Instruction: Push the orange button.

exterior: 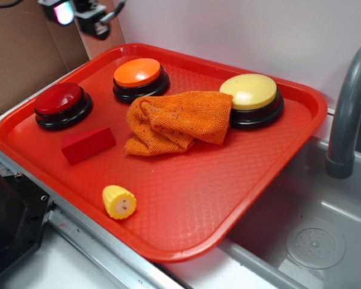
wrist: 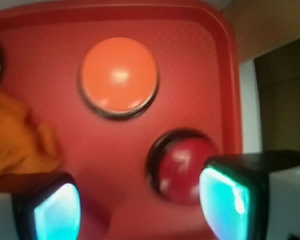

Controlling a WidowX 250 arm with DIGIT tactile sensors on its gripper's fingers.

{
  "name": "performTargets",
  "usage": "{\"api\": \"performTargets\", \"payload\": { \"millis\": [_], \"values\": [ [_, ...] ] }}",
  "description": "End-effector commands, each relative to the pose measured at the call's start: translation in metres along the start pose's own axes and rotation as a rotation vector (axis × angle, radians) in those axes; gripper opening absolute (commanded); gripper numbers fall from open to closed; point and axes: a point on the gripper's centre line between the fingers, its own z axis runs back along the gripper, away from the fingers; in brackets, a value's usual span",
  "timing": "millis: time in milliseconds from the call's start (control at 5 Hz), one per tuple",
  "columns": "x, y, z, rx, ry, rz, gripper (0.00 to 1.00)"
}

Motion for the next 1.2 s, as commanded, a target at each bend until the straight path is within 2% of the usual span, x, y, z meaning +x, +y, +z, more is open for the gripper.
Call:
{"api": "performTargets", "payload": {
  "millis": [0, 200, 400, 600, 1000],
  "values": [
    [0.011, 0.008, 0.006, 0.009, -0.082, 0.018, 1.0],
    [0.011, 0.008, 0.006, 0.009, -0.082, 0.018, 1.0],
    [0.034, -0.003, -0.032, -0.069, -0.017, 0.1, 1.0],
    [0.055, -0.008, -0.051, -0.051, 0.055, 0.155, 1.0],
    [0.048, -0.011, -0.072, -0.023, 0.123, 0.139, 1.0]
  ]
}}
